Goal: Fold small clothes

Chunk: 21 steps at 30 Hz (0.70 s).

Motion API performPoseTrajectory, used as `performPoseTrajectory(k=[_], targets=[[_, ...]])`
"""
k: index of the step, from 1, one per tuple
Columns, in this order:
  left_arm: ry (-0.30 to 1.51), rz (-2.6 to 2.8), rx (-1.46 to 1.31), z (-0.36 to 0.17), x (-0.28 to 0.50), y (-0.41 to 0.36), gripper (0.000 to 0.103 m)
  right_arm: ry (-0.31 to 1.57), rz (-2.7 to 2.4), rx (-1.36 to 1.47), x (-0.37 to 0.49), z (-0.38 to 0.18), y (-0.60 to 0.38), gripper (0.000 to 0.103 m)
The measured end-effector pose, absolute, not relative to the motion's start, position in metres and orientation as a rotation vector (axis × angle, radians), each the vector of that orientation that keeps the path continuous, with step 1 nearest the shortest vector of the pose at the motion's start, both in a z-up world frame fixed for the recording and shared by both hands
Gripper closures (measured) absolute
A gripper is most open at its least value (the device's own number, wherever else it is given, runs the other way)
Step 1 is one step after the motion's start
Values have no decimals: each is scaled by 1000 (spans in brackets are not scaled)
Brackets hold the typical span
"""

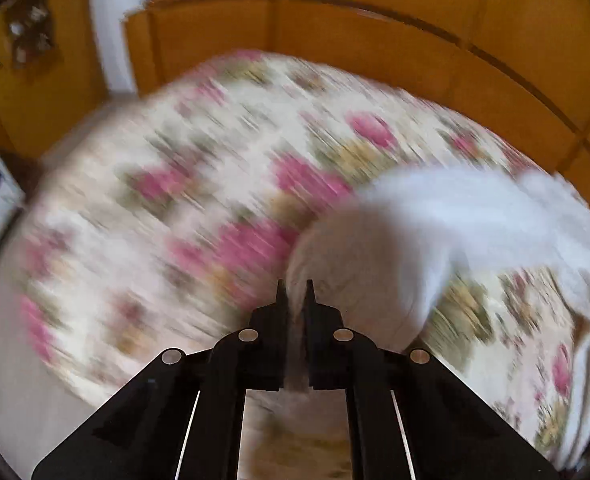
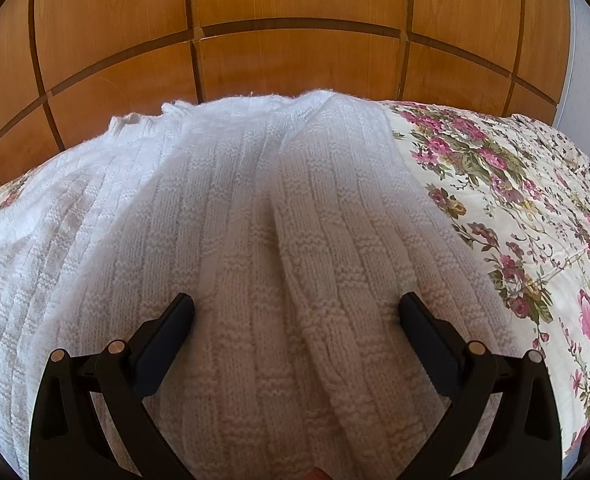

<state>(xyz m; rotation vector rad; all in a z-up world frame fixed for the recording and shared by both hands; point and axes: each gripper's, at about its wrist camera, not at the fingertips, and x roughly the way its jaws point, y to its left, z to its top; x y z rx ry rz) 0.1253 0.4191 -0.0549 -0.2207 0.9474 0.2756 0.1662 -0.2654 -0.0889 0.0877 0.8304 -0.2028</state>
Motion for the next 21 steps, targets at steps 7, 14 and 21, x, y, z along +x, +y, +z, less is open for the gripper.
performPoseTrajectory(k=[7,14,21], targets=[[1047,380,-215,-57,148,465,97,831,-211,77,167,-88,-265,2],[905,593,-129,-56,147,404,52,828,-206,87,167,-88,-267,2],[678,221,-120,-33,147,238,32,858,-195,107,170,-89,-269,2]])
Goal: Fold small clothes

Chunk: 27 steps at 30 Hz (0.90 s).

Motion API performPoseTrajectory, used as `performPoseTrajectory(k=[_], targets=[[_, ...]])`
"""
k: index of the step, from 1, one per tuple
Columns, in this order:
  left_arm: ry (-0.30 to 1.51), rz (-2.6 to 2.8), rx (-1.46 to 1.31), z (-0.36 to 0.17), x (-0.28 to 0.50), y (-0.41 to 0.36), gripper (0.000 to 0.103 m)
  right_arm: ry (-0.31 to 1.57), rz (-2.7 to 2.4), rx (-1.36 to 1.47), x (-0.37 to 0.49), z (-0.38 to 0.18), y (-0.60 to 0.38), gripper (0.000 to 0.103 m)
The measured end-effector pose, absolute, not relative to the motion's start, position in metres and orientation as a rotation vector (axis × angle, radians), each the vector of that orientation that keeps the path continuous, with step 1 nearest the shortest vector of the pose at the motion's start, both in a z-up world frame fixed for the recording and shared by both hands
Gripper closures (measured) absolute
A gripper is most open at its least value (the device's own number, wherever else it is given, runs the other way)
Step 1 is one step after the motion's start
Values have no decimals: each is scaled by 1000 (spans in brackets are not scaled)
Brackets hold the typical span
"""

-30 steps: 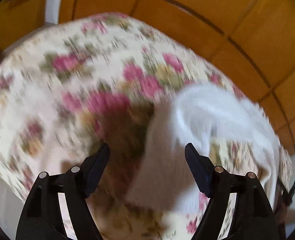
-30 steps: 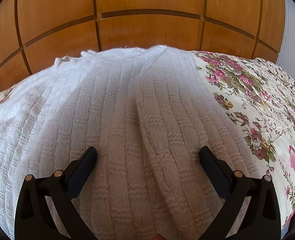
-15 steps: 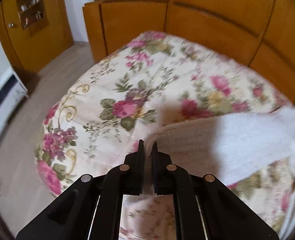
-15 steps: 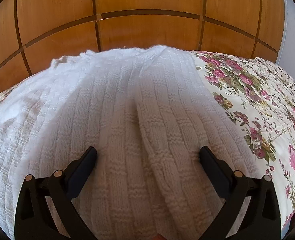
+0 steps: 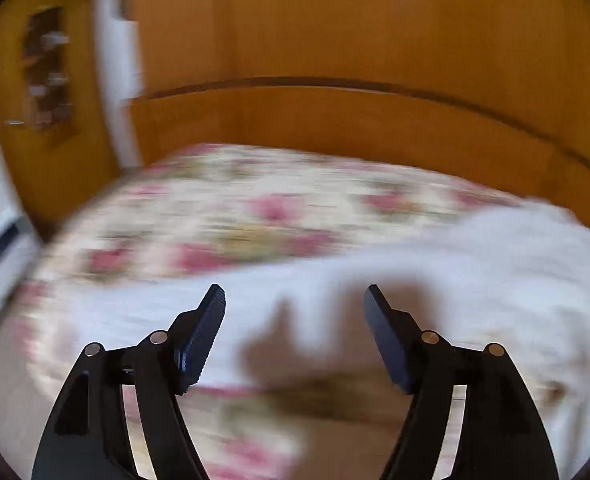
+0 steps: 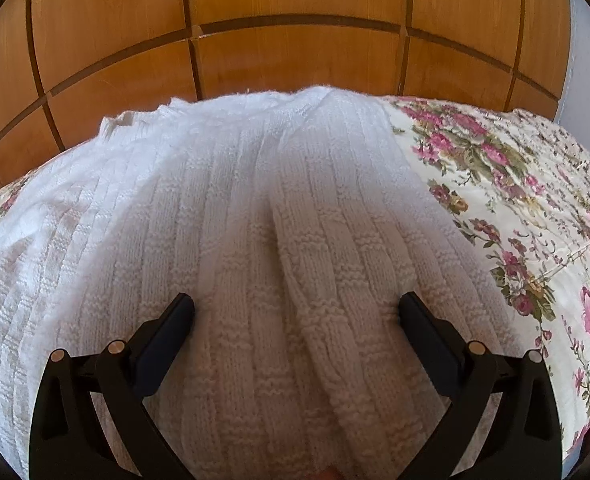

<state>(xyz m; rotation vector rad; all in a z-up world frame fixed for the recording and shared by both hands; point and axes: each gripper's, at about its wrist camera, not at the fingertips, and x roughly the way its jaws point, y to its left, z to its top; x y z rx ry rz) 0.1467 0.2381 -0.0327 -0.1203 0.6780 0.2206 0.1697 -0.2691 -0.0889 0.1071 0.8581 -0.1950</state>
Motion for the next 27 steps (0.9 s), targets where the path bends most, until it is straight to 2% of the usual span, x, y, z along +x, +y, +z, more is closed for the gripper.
performPoseTrajectory(k=[4,9,12,13,14,15,16,21,22,23,24,25,27], targets=[[739,-40,-208,-46,155,145,32,915,-158,113,174,-84,-275,2],[772,-225,-133,-72,159,55,32,796,-162,247,131,-51,-316,2],[777,-191,-44,-93,156,39,30,787,-203,292,100,-42,-353,17],[766,-203,-76,-93,154,44,30,800,-209,300,92,-42,-361,26],[759,-210,-103,-92,152,48,26,813,-215,311,84,-44,-369,34],[761,-213,-129,-93,153,51,23,827,-216,326,75,-46,-378,38],[767,-218,-160,-95,153,55,23,841,-212,341,66,-50,-382,41],[770,-224,-199,-97,146,61,16,924,-132,443,46,-74,-391,41],[774,-216,-196,-97,146,60,16,914,-134,422,45,-75,-388,45],[776,-215,-198,-97,146,60,15,908,-135,391,45,-74,-383,56],[778,-215,-202,-98,148,61,15,915,-117,360,46,-73,-376,62],[780,-218,-211,-98,148,62,15,919,-101,347,48,-73,-372,75],[781,-224,-225,-99,146,64,14,932,-76,313,51,-69,-365,88]])
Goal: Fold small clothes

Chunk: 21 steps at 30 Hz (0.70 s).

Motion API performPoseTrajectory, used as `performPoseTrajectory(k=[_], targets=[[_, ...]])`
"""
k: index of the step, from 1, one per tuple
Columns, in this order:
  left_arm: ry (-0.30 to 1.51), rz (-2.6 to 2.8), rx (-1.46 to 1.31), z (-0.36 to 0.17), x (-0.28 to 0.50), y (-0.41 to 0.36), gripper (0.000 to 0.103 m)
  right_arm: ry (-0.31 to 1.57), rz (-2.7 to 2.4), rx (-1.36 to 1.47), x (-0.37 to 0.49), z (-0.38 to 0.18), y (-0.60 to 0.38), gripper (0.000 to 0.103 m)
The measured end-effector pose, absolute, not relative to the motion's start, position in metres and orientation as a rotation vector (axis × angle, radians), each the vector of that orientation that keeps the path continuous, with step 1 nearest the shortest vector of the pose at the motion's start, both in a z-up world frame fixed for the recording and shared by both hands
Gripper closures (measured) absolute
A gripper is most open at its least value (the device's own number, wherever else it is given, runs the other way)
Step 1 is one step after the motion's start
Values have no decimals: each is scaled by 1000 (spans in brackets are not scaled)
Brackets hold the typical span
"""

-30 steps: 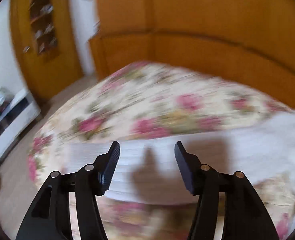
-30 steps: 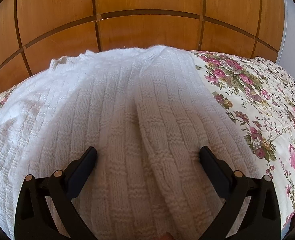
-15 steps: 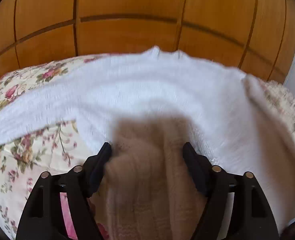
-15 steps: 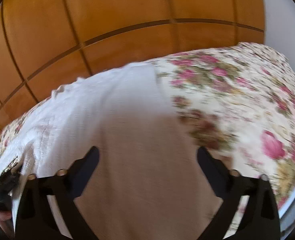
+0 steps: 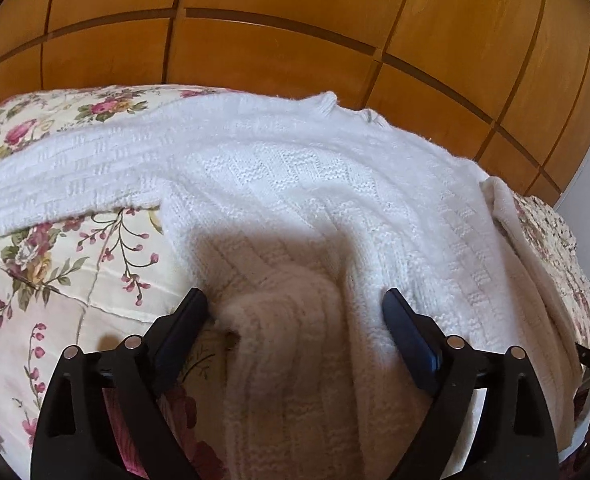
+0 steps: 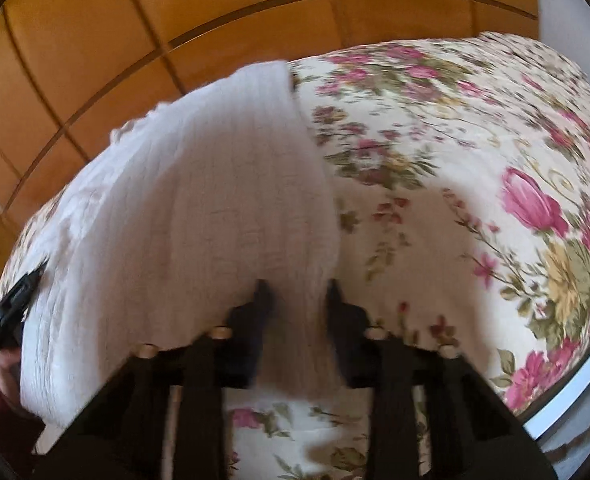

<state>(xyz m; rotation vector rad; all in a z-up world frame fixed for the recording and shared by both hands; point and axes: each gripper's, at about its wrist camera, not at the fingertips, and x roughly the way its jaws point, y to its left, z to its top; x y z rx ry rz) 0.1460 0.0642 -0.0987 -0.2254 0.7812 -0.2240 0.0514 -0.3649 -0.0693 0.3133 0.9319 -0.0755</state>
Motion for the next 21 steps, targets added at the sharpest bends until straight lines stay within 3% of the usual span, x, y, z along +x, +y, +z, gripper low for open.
performPoseTrajectory(k=[1,8,21], targets=[[780,-226,-230,-99,146,65,14,938,-74,279,54,-67,-363,95],[777,-238,-248,-100,146,67,13,911,-181,79,68,-47,-387,96],[780,-261,-268,-103,149,68,9,891,-589,-207,155,-33,-530,96]])
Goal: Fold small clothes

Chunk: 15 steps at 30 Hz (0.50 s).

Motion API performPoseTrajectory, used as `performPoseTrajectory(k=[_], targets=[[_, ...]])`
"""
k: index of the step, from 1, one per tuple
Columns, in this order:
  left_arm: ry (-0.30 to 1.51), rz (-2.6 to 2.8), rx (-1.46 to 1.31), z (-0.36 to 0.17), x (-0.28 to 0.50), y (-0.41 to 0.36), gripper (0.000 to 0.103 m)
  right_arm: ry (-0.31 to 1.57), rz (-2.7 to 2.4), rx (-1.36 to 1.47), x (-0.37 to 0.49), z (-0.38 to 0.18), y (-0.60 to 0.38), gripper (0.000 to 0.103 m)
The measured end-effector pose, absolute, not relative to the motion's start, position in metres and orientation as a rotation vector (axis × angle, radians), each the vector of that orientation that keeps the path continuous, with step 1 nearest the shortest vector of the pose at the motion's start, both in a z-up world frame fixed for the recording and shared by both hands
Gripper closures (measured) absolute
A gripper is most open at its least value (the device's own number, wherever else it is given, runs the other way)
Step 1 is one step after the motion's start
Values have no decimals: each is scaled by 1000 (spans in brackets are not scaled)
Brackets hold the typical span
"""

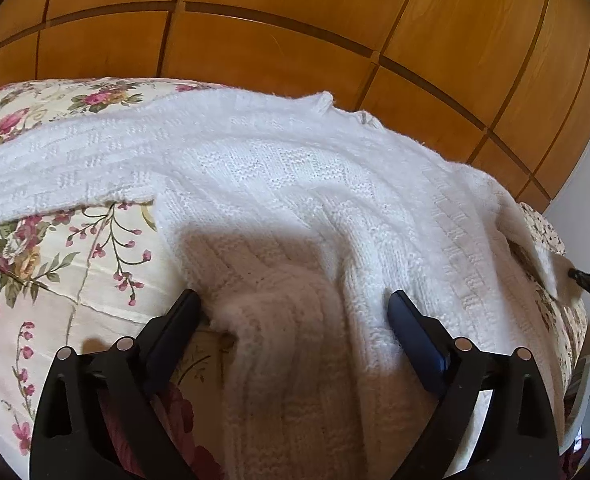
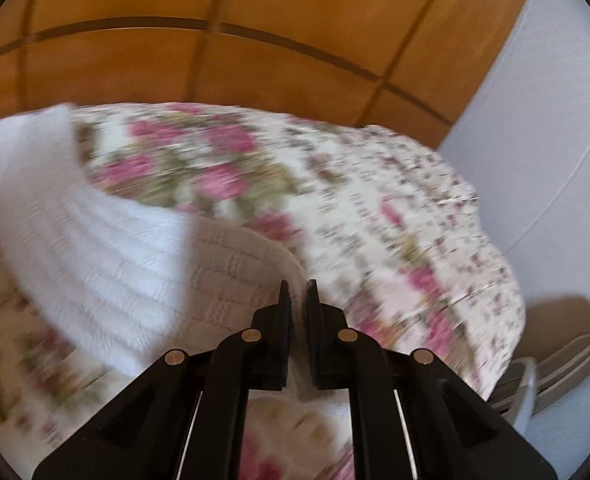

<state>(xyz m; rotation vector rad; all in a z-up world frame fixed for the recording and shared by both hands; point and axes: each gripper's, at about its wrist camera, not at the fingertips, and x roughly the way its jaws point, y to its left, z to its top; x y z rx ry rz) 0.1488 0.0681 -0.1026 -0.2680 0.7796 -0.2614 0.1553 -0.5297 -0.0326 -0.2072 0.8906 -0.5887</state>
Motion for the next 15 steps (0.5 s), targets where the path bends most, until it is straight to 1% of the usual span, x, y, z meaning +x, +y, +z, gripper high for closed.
performPoseTrajectory(k=[5,9,10,11,12,13,14,15], targets=[[780,-275,-278,-103,151,69,7,898,-708,-198,183,-38,-572,96],[783,-284,-275,-104,152,68,5,909,-778,-197,203,-58,-592,96],[783,-286,-274,-104,153,68,5,920,-779,-177,206,-64,-595,95],[784,-288,-275,-104,153,68,4,935,-779,-157,209,-70,-598,86],[784,-290,-275,-105,154,68,4,967,-782,-109,212,-80,-603,81],[784,-291,-275,-105,154,68,4,971,-786,-91,212,-84,-604,80],[784,-292,-276,-105,154,68,4,964,-790,-81,212,-85,-605,70],[783,-293,-278,-105,154,68,4,941,-798,-77,209,-80,-603,58]])
